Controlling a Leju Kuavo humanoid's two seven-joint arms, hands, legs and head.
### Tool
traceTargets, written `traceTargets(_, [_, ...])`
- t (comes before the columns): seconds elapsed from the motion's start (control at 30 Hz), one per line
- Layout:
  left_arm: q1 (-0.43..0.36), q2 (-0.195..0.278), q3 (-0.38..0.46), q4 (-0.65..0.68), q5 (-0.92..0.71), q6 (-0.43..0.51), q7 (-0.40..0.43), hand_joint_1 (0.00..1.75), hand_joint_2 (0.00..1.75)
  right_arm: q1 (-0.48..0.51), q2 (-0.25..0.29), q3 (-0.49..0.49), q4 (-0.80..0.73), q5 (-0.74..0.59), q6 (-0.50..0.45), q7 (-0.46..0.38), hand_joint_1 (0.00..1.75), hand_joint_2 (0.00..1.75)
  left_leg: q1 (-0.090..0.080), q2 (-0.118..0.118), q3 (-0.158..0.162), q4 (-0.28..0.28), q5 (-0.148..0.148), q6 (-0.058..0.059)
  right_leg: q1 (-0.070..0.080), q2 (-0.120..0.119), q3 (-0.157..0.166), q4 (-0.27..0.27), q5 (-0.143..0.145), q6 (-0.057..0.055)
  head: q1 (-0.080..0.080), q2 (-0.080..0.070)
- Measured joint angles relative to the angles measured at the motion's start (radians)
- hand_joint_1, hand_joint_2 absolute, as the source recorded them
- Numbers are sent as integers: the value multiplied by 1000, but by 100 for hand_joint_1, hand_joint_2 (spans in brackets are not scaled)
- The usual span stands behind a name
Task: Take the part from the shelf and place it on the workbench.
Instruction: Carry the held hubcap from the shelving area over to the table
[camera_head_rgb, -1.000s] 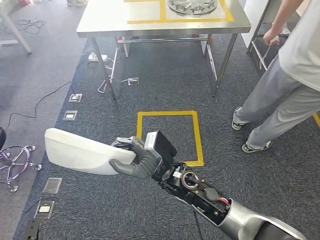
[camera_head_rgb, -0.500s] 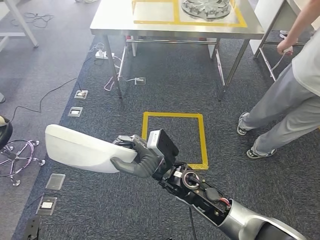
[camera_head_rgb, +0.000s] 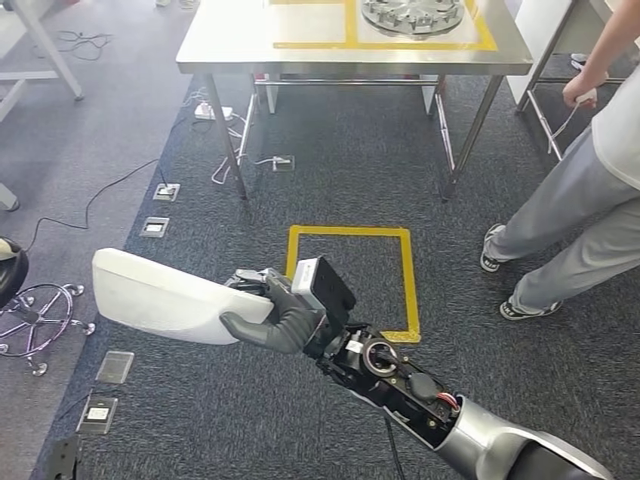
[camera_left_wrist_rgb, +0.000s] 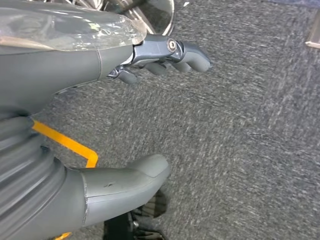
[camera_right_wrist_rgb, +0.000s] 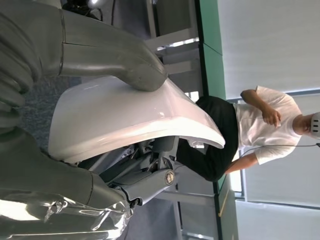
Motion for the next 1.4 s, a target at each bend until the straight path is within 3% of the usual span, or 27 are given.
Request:
traceTargets(0.03, [2,0,0,0,0,0,0,0,175,1,0,0,0,0,0,0,175,175,2,1,-24,34,-1,-3,0,0,1,0,-1,0,0,0])
traceTargets(0.07, [4,0,0,0,0,0,0,0,175,1,0,0,0,0,0,0,175,175,5,2,-26,26,18,-4,0,0,3,0,-3,0,-1,0])
traceTargets(0.13, [3,2,0,0,0,0,0,0,175,1,0,0,0,0,0,0,175,175,10,5,29,-103,96,-5,-1,0,11,0,-8,5,-2,0])
traceTargets(0.2, [1,2,0,0,0,0,0,0,175,0,0,0,0,0,0,0,175,175,9,8,90,-233,144,-3,2,1,15,2,-16,15,-4,0])
traceTargets(0.23, [1,2,0,0,0,0,0,0,175,0,0,0,0,0,0,0,175,175,8,8,104,-262,149,1,4,1,15,2,-19,20,-4,0])
traceTargets(0.37, [1,1,0,0,0,0,0,0,175,-1,0,0,0,0,0,0,175,175,4,4,110,-271,145,27,0,1,7,20,-39,41,-1,0])
traceTargets(0.43, [0,1,0,0,0,0,0,0,175,-1,0,0,0,0,0,0,175,175,4,4,116,-273,142,38,-1,1,-40,121,-93,46,2,0])
traceTargets(0.5, [0,1,0,0,0,0,0,0,175,1,0,0,0,0,0,0,175,175,0,4,119,-273,139,44,0,2,-114,270,-149,47,5,0])
traceTargets(0.53, [1,0,0,0,1,0,0,0,175,2,0,0,1,0,0,0,175,175,-2,3,121,-273,137,46,0,2,-140,316,-156,46,6,0])
traceTargets(0.57, [2,0,0,0,1,0,0,0,175,3,0,0,1,0,0,0,175,175,-4,2,125,-273,134,48,1,2,-148,320,-141,43,7,0])
traceTargets(0.6, [2,0,0,0,2,0,0,0,175,4,0,0,1,0,0,1,175,175,-6,1,130,-273,131,48,2,2,-135,282,-108,39,7,0])
traceTargets(0.67, [2,-1,0,0,2,0,0,0,175,3,0,0,1,0,-1,1,175,175,-9,-2,142,-273,123,45,7,4,-73,139,-27,26,8,0])
traceTargets(0.73, [1,-2,0,0,2,0,0,0,175,1,0,0,1,0,-2,1,175,175,-11,-4,144,-271,119,39,13,6,-24,38,5,16,6,0])
traceTargets(0.83, [0,-2,0,0,1,0,0,0,175,1,0,0,0,-1,-3,1,175,175,-11,-4,136,-270,121,32,16,5,-13,14,-3,15,6,0])
traceTargets(1.0, [1,-3,0,0,0,0,0,0,175,2,0,0,0,-1,-5,2,175,175,-10,-3,137,-272,122,30,17,6,-13,14,-3,15,6,0])
traceTargets(1.03, [1,-3,0,0,0,1,0,0,175,2,0,-1,0,-3,-6,3,175,175,-10,-2,134,-262,114,25,14,6,-8,8,-1,12,5,0])
traceTargets(1.1, [3,-2,0,0,-2,2,-1,0,175,3,0,-1,0,-11,-10,13,175,175,-3,1,51,-110,59,6,8,4,4,-4,-1,4,1,0])
traceTargets(1.13, [3,-1,0,0,-2,2,-1,0,175,3,0,-1,0,-15,-10,18,175,175,1,3,14,-47,44,-4,4,3,11,-10,-1,1,-2,0])
traceTargets(1.17, [5,-1,0,0,-3,3,-1,0,175,4,0,-1,0,-18,-11,22,175,175,7,4,-11,-18,49,-10,3,2,13,-9,-4,1,-3,0])
traceTargets(1.23, [4,0,0,0,-4,3,-1,0,175,4,0,-1,0,-20,-11,23,175,175,13,7,46,-149,122,-14,2,3,18,-6,-13,9,-4,0])
traceTargets(1.27, [2,0,0,0,-4,2,-1,0,175,3,0,-1,-1,-20,-12,24,175,175,13,7,74,-210,144,-12,3,3,19,-3,-17,15,-5,0])
traceTargets(1.3, [1,0,0,0,-4,2,-1,0,175,2,0,-1,-2,-21,-12,25,175,175,12,6,92,-247,152,-7,4,4,19,-1,-21,21,-6,0])
traceTargets(1.4, [3,0,0,0,-2,2,-1,0,175,2,0,-1,-4,-22,-14,26,175,175,7,3,101,-264,145,16,3,4,19,-2,-30,36,-5,0])
